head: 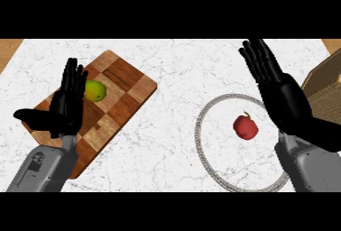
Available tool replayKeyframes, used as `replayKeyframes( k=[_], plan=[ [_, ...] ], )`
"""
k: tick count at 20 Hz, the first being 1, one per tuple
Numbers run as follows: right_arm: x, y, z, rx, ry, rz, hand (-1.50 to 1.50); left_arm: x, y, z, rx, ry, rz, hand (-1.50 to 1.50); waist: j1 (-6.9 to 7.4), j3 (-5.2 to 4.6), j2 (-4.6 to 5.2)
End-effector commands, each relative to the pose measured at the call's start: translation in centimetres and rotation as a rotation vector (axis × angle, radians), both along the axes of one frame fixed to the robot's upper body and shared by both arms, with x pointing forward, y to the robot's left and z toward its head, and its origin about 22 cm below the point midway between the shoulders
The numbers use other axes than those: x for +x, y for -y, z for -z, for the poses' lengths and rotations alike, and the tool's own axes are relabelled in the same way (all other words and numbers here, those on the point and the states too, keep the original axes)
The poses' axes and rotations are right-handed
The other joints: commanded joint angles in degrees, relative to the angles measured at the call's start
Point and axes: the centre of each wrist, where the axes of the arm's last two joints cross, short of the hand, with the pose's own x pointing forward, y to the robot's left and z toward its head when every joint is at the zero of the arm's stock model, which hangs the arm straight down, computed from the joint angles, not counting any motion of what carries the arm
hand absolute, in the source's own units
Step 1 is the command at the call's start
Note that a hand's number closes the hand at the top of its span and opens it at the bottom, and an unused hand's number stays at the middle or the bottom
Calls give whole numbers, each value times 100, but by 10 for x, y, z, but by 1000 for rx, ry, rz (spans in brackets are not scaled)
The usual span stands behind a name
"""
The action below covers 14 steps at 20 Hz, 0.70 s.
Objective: Pick the bell pepper from the placemat and place it in the basket
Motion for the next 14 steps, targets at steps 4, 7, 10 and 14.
replayKeyframes(
  k=[4, 7, 10, 14],
  plan=[
    [-16, 83, 51, 105, -63, 301, 150, -10, -33, 20, 194, -235, -12, 0, -172, 70, -100],
    [-23, 87, 33, -155, 280, 235, 150, -20, -53, 37, 269, -387, 37, 0, -253, 75, -100],
    [-23, 24, 80, -12, 358, 322, -150, -13, -41, 27, 295, -408, 84, 0, 4, 59, -86],
    [-40, -11, 100, -80, 360, 614, -150, -19, -36, 29, 289, -435, 91, 0, -37, 40, -133]
  ],
)
